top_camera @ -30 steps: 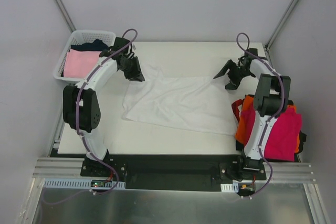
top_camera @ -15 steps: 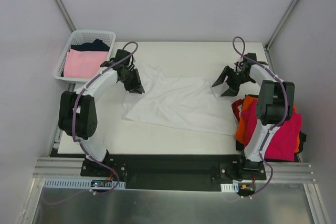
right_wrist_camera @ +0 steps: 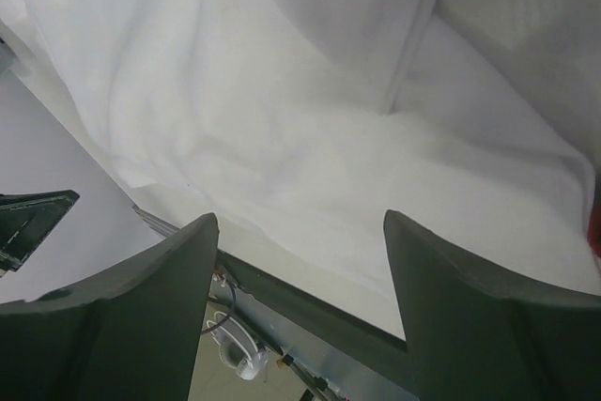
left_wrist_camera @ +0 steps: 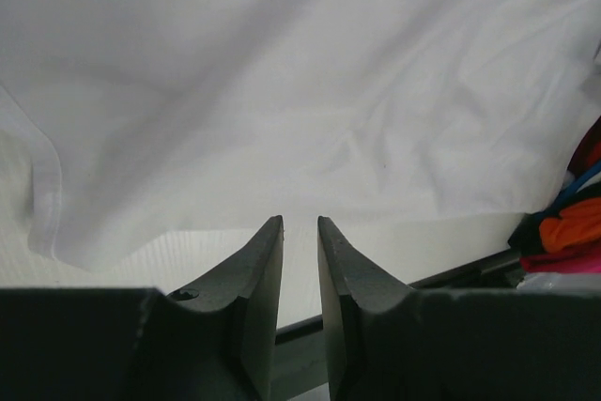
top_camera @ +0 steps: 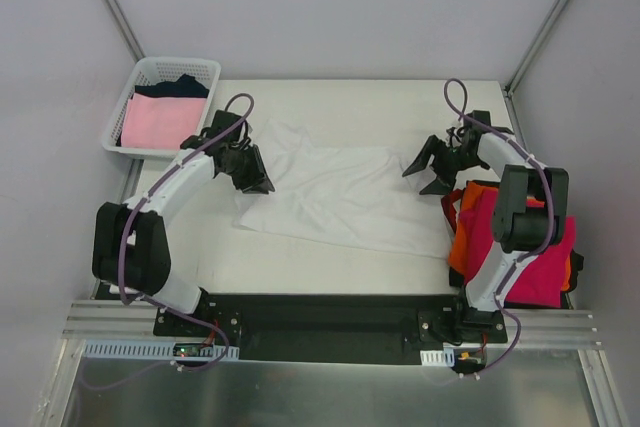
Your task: Fold and stack the t-shirts
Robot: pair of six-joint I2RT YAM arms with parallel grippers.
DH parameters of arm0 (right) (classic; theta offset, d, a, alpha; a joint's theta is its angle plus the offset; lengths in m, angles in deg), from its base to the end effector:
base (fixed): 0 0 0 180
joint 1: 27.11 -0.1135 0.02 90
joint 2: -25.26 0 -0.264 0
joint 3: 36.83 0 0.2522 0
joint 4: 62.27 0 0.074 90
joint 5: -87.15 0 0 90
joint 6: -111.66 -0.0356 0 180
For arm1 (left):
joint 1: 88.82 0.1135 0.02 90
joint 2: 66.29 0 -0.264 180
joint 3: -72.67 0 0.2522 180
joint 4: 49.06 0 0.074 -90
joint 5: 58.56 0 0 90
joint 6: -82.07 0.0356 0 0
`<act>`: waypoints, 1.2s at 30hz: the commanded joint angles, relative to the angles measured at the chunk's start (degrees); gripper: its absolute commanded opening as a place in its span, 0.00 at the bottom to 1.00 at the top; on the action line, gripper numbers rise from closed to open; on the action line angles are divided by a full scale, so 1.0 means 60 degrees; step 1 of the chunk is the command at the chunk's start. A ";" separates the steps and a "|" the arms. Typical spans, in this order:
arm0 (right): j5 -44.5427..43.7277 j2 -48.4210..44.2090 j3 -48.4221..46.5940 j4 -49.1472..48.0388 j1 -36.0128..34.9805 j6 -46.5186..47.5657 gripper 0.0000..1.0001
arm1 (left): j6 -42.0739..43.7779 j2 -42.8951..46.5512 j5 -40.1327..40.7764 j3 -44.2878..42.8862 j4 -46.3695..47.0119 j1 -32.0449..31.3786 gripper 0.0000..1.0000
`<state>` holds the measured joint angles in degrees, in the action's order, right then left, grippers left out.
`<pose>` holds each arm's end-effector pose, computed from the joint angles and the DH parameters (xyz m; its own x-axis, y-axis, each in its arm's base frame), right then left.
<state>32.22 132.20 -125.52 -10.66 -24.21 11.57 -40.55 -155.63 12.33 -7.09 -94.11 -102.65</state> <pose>0.3725 0.0016 0.1902 -0.9505 0.1917 -0.2445 0.0105 0.8063 0.5914 0.3157 -0.0897 0.2477 -0.8879 -0.3060 -0.3436 -0.0816 0.8397 -0.5369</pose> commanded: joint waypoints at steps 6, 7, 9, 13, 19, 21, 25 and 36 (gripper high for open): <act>-0.0453 0.0135 -0.0107 0.0079 -0.0043 0.0451 0.74 | -0.0159 0.0960 -0.0374 0.0688 -0.0220 -0.0259 0.21; -0.0483 0.0281 -0.0384 0.0065 -0.0029 0.0465 0.73 | -0.0159 0.0988 -0.0403 0.0644 -0.0220 -0.0274 0.22; -0.0571 0.0690 -0.0693 -0.0023 0.0030 0.0407 0.73 | -0.0144 0.1018 -0.0578 0.0556 -0.0234 -0.0332 0.22; -0.0630 0.1483 -0.1557 -0.0199 0.0162 0.0158 0.72 | -0.0188 0.1237 -0.0652 0.0716 -0.0278 -0.0508 0.22; -0.0645 0.2230 -0.2407 -0.0682 0.0235 -0.0340 0.72 | -0.0247 0.1794 -0.0565 0.0965 -0.0425 -0.0757 0.22; -0.0674 0.2362 -0.2553 -0.0814 0.0264 -0.0399 0.71 | -0.0086 0.1896 -0.0448 0.0922 -0.0615 -0.0757 0.23; -0.0791 0.2568 -0.2715 -0.0931 0.0367 -0.0487 0.69 | 0.0119 0.1985 -0.0213 0.0804 -0.0908 -0.0757 0.23; -0.0484 0.3037 -0.2950 -0.1502 0.0499 -0.1071 0.01 | 0.0500 0.1897 -0.0008 0.0717 -0.1201 -0.0757 0.23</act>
<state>28.39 150.43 -141.33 -17.39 -21.33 7.66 -39.74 -145.40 11.06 -1.80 -99.57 -106.87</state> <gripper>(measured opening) 0.039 0.227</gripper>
